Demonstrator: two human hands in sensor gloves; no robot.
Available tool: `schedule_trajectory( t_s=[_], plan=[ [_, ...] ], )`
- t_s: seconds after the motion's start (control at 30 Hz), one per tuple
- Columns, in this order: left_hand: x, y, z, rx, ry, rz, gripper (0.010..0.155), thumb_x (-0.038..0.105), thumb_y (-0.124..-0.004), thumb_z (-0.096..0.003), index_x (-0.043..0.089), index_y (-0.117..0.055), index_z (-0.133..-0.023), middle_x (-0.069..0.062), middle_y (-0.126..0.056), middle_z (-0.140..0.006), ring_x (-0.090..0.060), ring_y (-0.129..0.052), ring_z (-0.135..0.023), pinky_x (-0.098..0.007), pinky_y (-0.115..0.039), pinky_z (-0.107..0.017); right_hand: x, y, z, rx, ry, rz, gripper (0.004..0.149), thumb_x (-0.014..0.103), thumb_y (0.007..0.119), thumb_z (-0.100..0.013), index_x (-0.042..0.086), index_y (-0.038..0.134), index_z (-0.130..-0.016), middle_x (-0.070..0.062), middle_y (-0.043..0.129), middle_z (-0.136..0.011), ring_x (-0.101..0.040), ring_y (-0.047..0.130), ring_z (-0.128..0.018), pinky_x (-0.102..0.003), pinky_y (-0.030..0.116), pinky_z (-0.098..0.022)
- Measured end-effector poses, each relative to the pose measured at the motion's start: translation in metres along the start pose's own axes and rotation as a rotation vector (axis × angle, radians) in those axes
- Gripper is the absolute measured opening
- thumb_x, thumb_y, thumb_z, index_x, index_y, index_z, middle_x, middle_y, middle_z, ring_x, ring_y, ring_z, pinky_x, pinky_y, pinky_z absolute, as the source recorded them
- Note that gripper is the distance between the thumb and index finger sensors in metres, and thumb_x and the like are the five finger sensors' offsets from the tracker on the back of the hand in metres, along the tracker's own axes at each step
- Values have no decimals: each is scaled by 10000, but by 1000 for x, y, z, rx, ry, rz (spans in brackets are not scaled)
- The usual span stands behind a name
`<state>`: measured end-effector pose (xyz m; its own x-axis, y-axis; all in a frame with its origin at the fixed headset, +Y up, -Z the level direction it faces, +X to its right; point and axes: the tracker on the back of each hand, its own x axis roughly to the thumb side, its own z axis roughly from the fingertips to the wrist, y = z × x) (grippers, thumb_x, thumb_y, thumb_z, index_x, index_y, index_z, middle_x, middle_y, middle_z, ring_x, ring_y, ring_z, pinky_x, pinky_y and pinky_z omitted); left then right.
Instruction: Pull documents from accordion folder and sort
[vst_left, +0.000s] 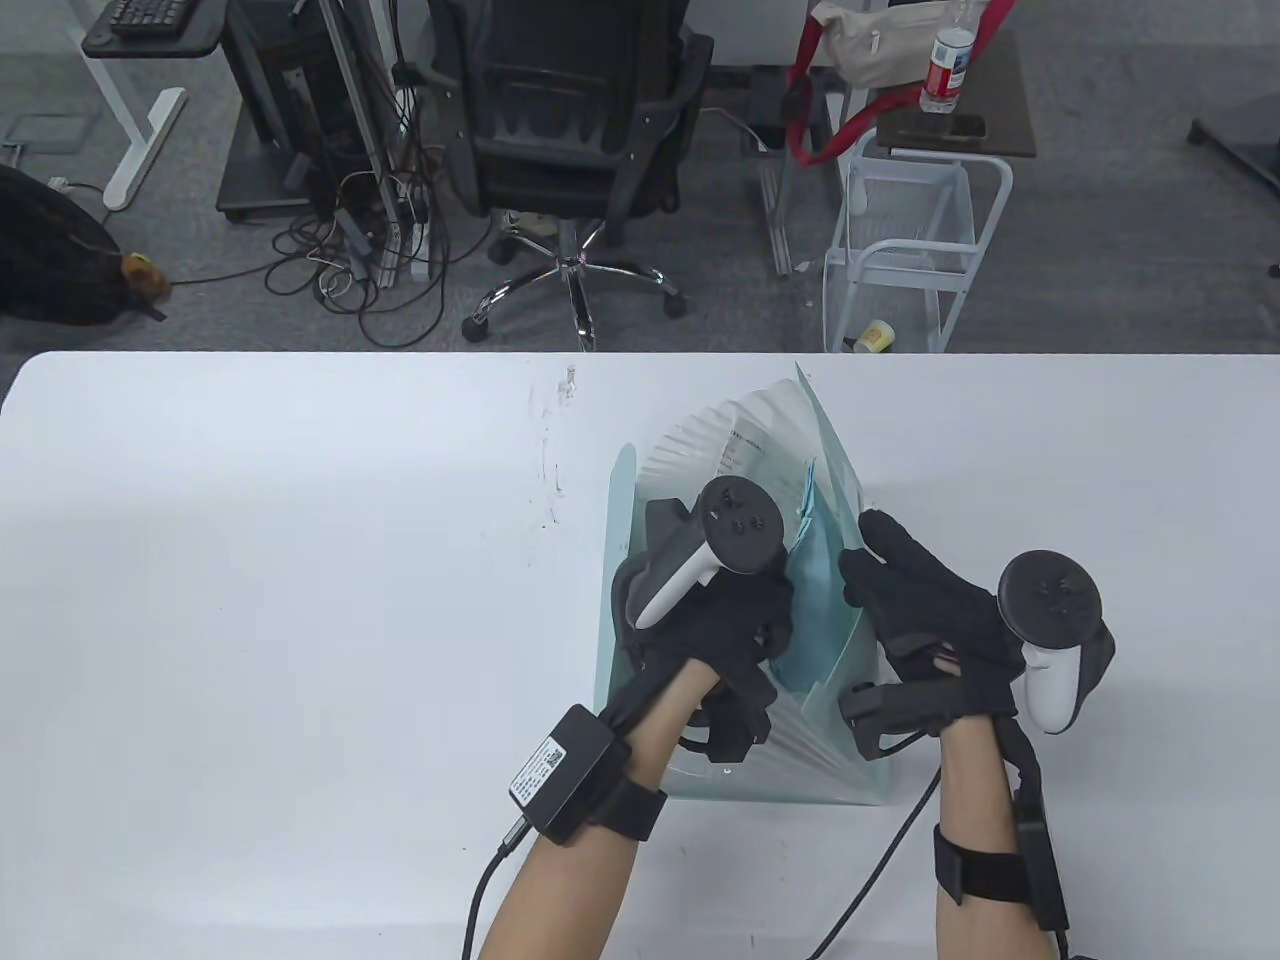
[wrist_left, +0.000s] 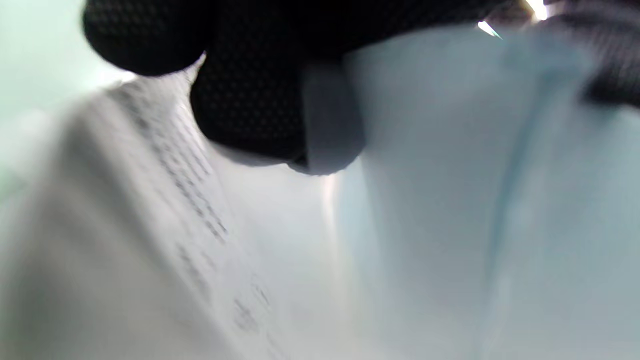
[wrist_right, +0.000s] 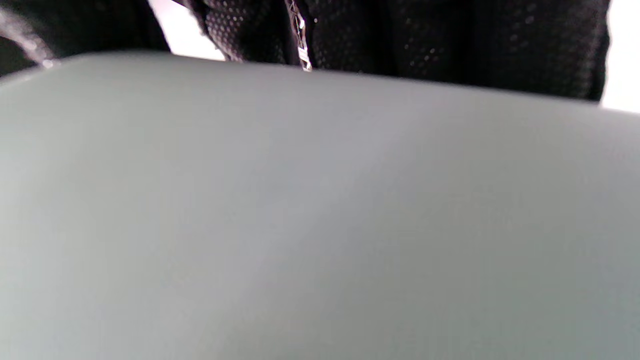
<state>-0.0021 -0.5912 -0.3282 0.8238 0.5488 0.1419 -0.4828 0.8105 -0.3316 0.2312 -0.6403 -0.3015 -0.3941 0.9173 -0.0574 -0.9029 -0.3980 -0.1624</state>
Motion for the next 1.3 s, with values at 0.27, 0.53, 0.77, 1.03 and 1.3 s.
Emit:
schedule_trajectory(
  t_s=[0.27, 0.53, 0.77, 1.03, 1.3],
  plan=[
    [-27, 38, 24, 136, -30, 138, 461, 286, -751, -541, 118, -739, -970, -53, -1013, -664, -195, -1020, -412, -421, -828, -419, -6, -14, -1, -8, 3, -2, 631, 585, 851, -398, 220, 787, -909, -178, 915, -658, -510, 919, -651, -601, 836, -384],
    [-65, 74, 49, 212, -73, 335, 461, 290, -739, -546, 128, -729, -977, -44, -1006, -673, -189, -1017, -425, -420, -828, -432, -9, -24, -1, -29, 10, 1, 625, 586, 853, -398, 225, 792, -905, -176, 918, -658, -504, 925, -653, -600, 837, -387],
    [-106, 100, 69, 287, -135, 472, 464, 285, -686, -559, 154, -682, -1005, -28, -971, -707, -185, -998, -470, -430, -815, -476, -13, -30, -1, -32, 21, -10, 624, 589, 851, -398, 227, 795, -904, -174, 916, -662, -500, 923, -659, -599, 834, -392],
    [-169, 118, 84, 422, 15, 437, 450, 290, -695, -555, 211, -712, -998, -31, -980, -696, -197, -1005, -475, -443, -814, -488, -16, -36, -2, -30, 27, -11, 625, 592, 849, -399, 230, 793, -906, -171, 916, -666, -497, 922, -664, -598, 831, -398],
    [-229, 92, 73, 387, 292, 268, 449, 281, -711, -545, 189, -734, -983, -46, -993, -673, -214, -1013, -457, -455, -818, -473, -15, -38, -1, -26, 30, -11, 628, 597, 846, -400, 231, 790, -908, -169, 914, -670, -497, 918, -670, -599, 826, -402]
  ],
)
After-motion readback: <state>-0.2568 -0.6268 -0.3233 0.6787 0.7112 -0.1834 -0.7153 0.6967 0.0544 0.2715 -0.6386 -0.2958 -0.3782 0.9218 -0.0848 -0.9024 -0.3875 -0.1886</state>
